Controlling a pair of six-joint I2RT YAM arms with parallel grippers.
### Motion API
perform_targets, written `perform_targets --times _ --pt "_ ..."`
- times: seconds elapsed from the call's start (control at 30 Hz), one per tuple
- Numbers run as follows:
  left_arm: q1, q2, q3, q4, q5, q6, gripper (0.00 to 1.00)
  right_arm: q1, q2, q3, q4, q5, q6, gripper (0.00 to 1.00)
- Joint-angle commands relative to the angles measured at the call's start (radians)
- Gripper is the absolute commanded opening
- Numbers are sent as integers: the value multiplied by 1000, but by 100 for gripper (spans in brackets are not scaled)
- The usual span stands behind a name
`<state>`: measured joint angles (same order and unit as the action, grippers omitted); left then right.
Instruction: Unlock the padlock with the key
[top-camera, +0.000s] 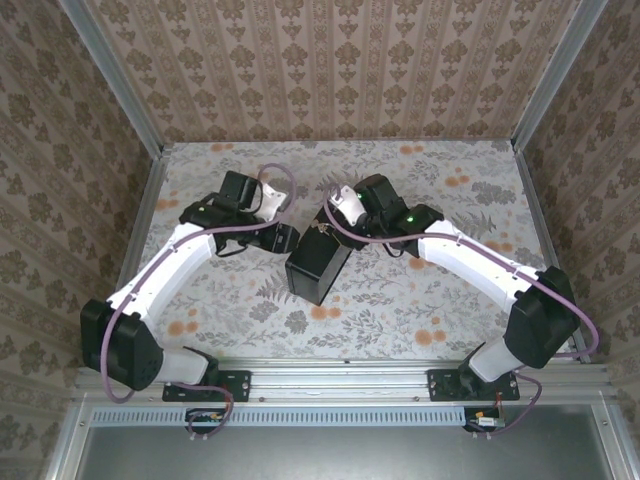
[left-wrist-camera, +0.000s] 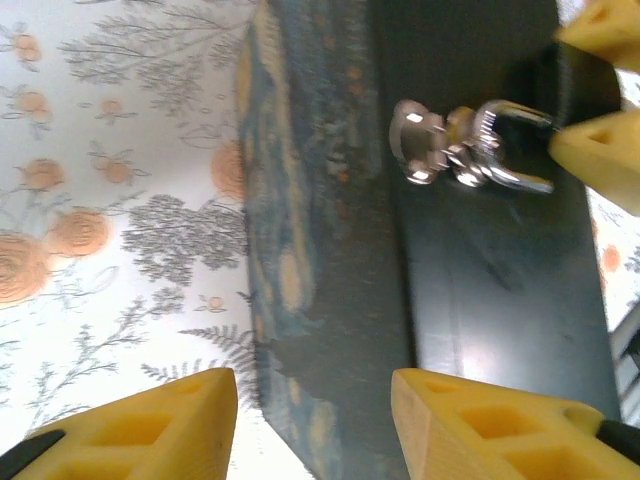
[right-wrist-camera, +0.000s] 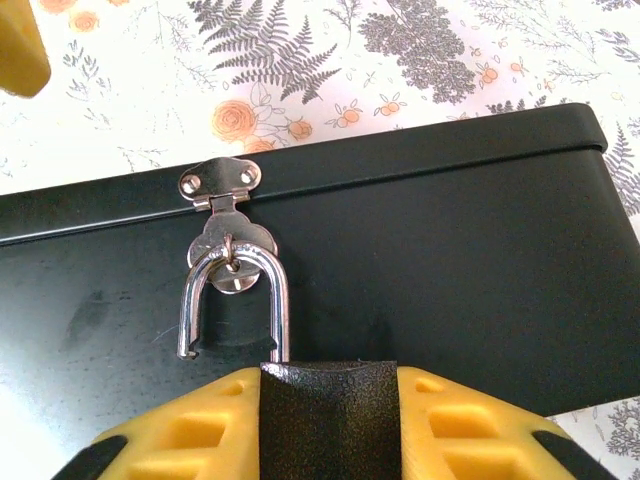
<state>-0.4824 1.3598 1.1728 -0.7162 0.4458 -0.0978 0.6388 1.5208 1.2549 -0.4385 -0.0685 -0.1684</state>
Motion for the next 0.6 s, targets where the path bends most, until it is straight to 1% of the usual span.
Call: perform_targets --times 0.0,0.1,0.2,0.4,0.43,0.47,0.5,0.57 --pt "-35 -21 -46 -2 6 -46 53 -4 55 43 -92 92 10 23" --pt "-53 -8 -65 35 25 -79 53 -8 94 105 -132 125 55 15" --pt "-71 14 -67 44 17 -98 52 -9 130 157 -152 151 127 8" --pt "-83 51 -83 96 45 -145 52 -8 164 184 -102 226 314 6" --pt "-86 58 -84 102 45 -150 52 -7 171 188 -70 241 347 5" --pt "-88 63 -85 111 49 -158 52 -7 178 194 -60 247 383 1" --pt "-90 69 -88 121 52 -166 52 -7 183 199 -47 253 419 0" --pt "-94 77 -93 137 55 -173 52 -5 187 193 -4 251 481 0"
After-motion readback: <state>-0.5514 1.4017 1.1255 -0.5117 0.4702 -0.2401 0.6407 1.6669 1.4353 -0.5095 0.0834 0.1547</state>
